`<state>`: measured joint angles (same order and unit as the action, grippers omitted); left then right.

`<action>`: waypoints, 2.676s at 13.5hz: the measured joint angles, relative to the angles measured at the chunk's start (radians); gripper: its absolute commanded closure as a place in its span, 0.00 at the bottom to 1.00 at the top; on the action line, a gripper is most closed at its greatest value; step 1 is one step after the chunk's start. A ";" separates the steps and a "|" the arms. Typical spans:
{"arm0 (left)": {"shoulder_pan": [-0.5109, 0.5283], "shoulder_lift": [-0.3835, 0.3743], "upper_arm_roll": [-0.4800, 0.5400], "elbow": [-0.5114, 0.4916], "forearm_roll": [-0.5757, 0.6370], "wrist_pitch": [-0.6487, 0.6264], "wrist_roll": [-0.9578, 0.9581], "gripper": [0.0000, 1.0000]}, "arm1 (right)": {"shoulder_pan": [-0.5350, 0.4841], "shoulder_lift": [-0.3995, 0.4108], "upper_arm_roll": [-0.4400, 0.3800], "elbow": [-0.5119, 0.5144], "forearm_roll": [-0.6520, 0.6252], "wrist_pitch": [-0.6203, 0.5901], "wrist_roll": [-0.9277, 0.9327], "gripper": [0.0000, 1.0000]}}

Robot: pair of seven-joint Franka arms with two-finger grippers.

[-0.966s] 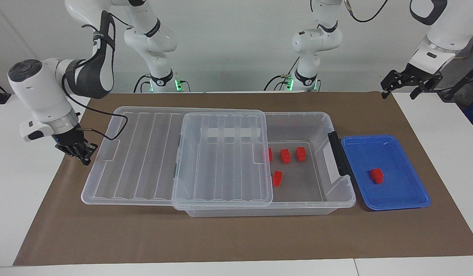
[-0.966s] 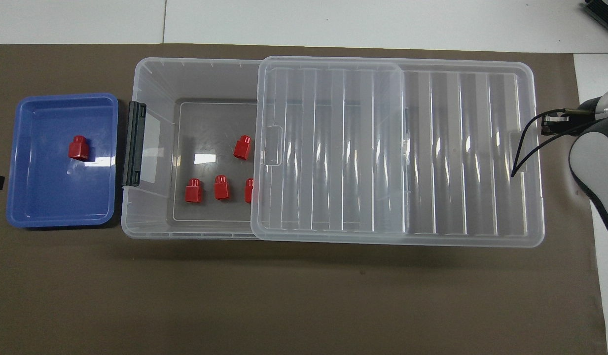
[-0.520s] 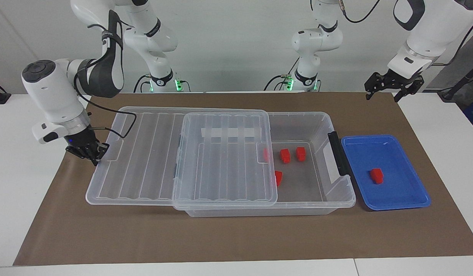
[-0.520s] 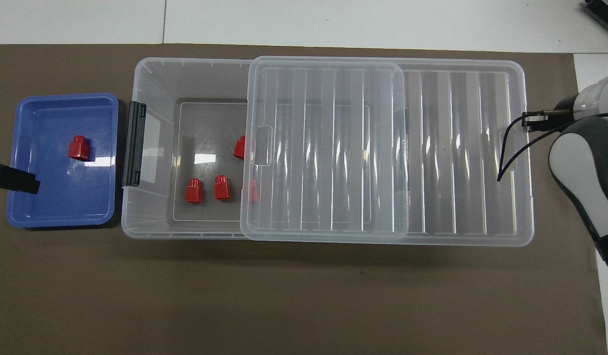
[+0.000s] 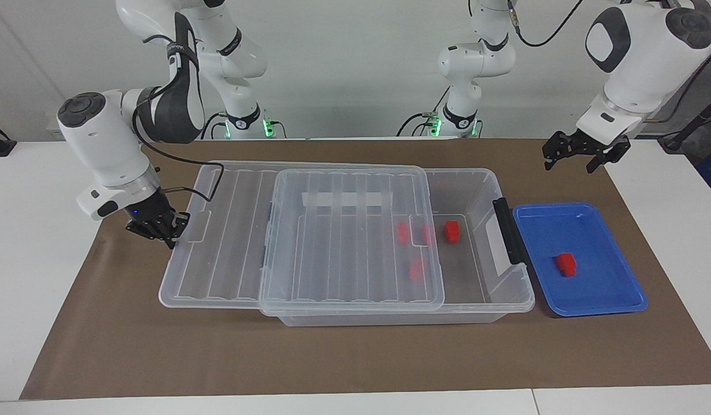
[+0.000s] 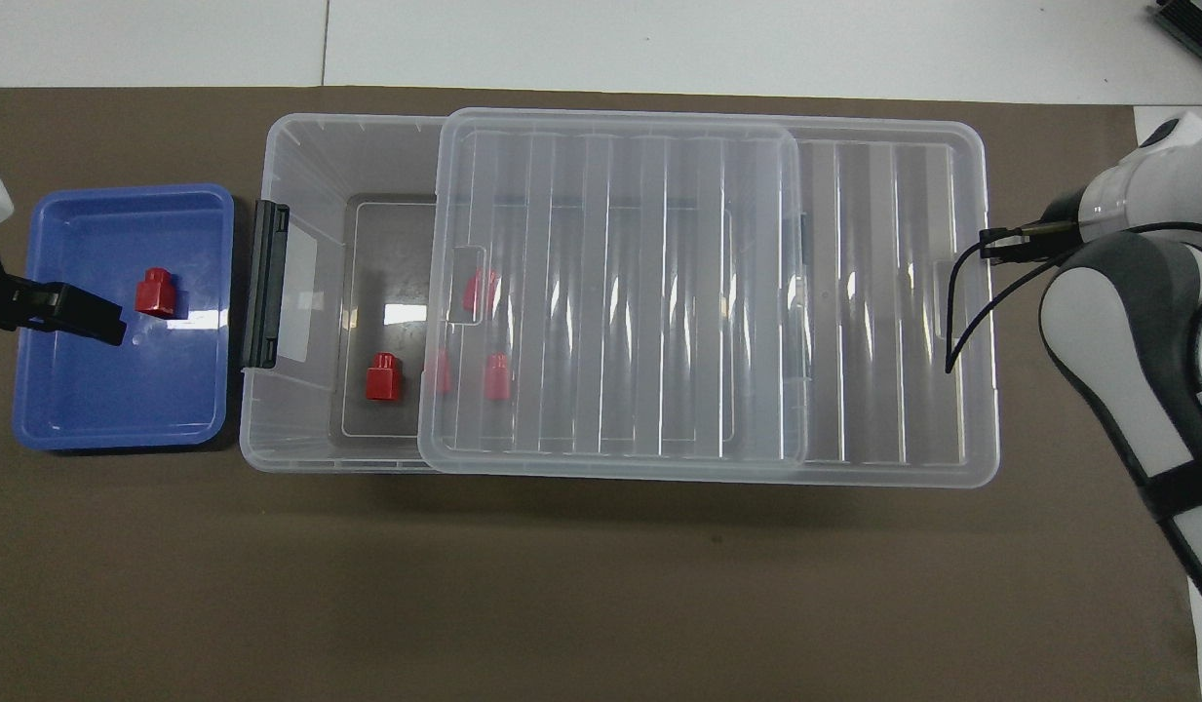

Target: Place red block in blue tray from box

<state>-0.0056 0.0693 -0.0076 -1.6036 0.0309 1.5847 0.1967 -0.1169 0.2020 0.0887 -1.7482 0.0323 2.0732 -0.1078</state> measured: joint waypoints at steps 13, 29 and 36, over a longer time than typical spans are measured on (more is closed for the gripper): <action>-0.093 -0.023 0.019 0.044 0.000 0.009 -0.007 0.00 | 0.139 0.000 0.058 0.000 0.000 -0.011 -0.002 1.00; -0.078 -0.071 0.022 0.031 0.000 0.006 -0.007 0.00 | 0.186 -0.005 0.058 0.002 0.000 -0.029 -0.002 1.00; -0.078 -0.071 0.020 0.031 0.000 0.006 -0.007 0.00 | 0.114 -0.081 0.047 0.009 0.000 -0.173 0.112 1.00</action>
<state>-0.0841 -0.0013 0.0126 -1.5725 0.0309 1.5912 0.1899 -0.0026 0.1209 0.1358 -1.7390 0.0323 1.9006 0.0046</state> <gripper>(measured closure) 0.000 0.991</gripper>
